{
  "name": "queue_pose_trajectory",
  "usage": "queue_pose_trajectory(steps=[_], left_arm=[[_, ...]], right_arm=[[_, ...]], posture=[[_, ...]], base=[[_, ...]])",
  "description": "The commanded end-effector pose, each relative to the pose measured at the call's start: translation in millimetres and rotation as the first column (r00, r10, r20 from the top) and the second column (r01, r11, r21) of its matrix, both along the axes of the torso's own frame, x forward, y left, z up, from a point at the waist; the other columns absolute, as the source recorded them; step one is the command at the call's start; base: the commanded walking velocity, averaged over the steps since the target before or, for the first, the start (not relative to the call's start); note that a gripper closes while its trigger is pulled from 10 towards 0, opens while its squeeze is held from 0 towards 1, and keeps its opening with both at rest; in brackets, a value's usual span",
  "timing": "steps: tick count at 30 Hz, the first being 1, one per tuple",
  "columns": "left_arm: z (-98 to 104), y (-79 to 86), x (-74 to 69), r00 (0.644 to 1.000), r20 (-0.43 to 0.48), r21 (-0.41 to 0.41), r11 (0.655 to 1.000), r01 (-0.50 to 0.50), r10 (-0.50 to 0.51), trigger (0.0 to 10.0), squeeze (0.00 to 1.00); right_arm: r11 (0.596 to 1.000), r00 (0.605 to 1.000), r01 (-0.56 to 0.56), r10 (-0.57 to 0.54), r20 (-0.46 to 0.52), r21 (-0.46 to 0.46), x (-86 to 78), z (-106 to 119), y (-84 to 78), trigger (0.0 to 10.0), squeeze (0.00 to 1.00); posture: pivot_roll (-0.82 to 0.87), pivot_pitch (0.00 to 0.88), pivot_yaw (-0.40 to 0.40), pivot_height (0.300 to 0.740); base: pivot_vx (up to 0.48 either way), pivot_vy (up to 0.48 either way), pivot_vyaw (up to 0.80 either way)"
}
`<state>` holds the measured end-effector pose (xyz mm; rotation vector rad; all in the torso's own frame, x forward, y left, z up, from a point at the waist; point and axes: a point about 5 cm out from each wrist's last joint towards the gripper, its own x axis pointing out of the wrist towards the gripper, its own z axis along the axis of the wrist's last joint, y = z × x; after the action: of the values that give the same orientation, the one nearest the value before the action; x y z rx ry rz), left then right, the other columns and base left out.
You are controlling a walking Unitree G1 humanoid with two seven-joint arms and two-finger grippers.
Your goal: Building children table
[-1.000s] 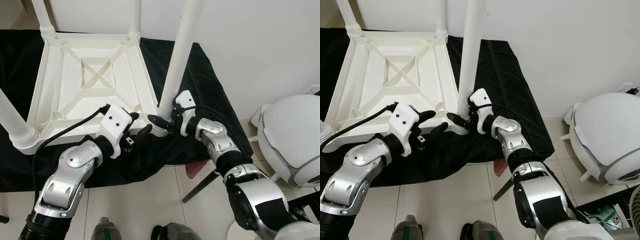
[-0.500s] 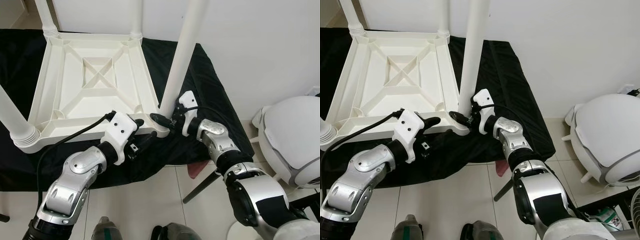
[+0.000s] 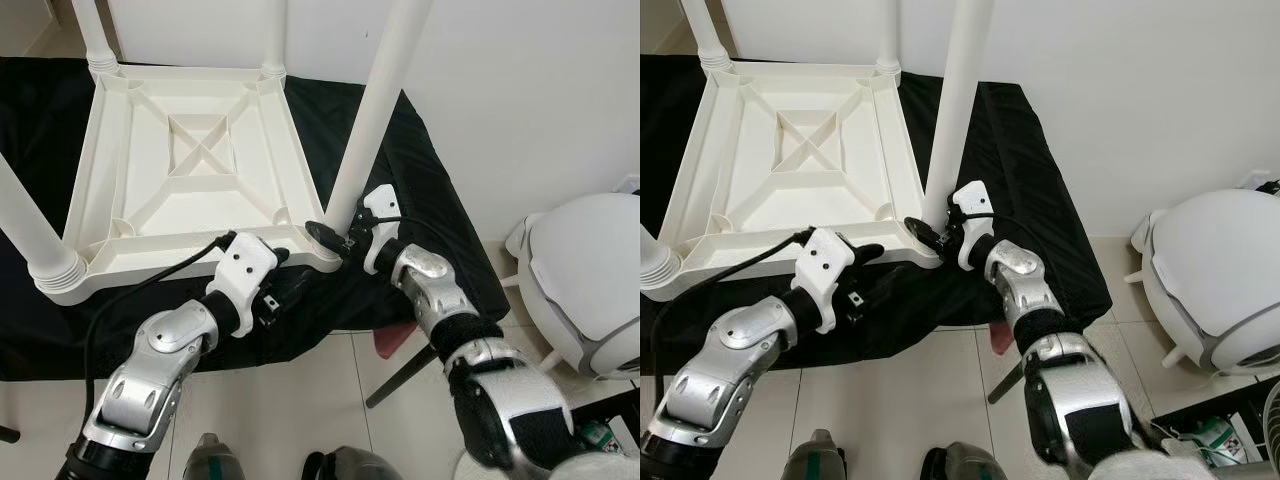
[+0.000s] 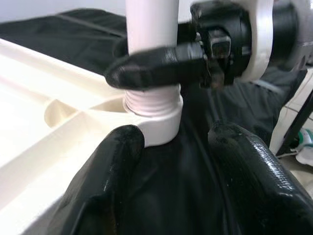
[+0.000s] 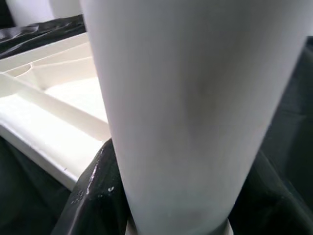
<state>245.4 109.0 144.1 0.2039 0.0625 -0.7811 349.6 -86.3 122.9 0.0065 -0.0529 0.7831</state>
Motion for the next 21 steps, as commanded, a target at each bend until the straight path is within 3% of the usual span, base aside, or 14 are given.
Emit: queue_pose_trajectory(steps=[1,6,8,9,11,21], left_arm=[[-4,-1.3,1.4,0.998,0.011,0.005,0.998,-0.063,0.063,10.0,0.00],[-5,-7.1,2.4,0.998,0.017,-0.001,0.998,-0.065,0.065,10.0,0.00],[0,-4.2,5.3,0.998,0.033,0.004,0.998,-0.063,0.062,10.0,0.00],[0,-4.2,5.3,0.998,0.033,0.004,0.998,-0.063,0.062,10.0,0.00],[4,-0.7,7.3,0.997,0.046,0.005,0.998,-0.058,0.058,10.0,0.00],[9,4.4,9.9,0.997,0.066,0.017,0.999,-0.052,0.051,10.0,0.00]], right_arm=[[0.996,0.998,0.066,-0.067,0.012,0.056,0.6,5,-3.6,10.0,0.00],[0.979,0.984,0.167,-0.174,0.046,0.120,-8.9,16,13.8,10.0,0.00],[0.949,0.954,0.287,-0.295,0.046,0.131,-16.1,19,23.3,10.0,0.00],[0.949,0.954,0.287,-0.295,0.046,0.131,-16.1,19,23.3,10.0,0.00],[0.901,0.907,0.418,-0.420,-0.003,0.113,-20.3,16,25.9,10.0,0.00],[0.899,0.903,0.428,-0.429,-0.009,0.094,-24.7,19,24.5,10.0,0.00]], posture=[[0.07,0.000,-0.118,0.740],[0.07,0.002,-0.131,0.740],[0.08,0.003,-0.127,0.740],[0.08,0.003,-0.127,0.740],[0.07,0.003,-0.120,0.740],[0.07,0.001,-0.114,0.740]], base=[[0.000,0.000,0.00],[0.000,0.000,0.00],[0.000,0.000,0.00],[0.000,0.000,0.00],[0.000,0.000,0.00],[0.000,0.000,0.00]])
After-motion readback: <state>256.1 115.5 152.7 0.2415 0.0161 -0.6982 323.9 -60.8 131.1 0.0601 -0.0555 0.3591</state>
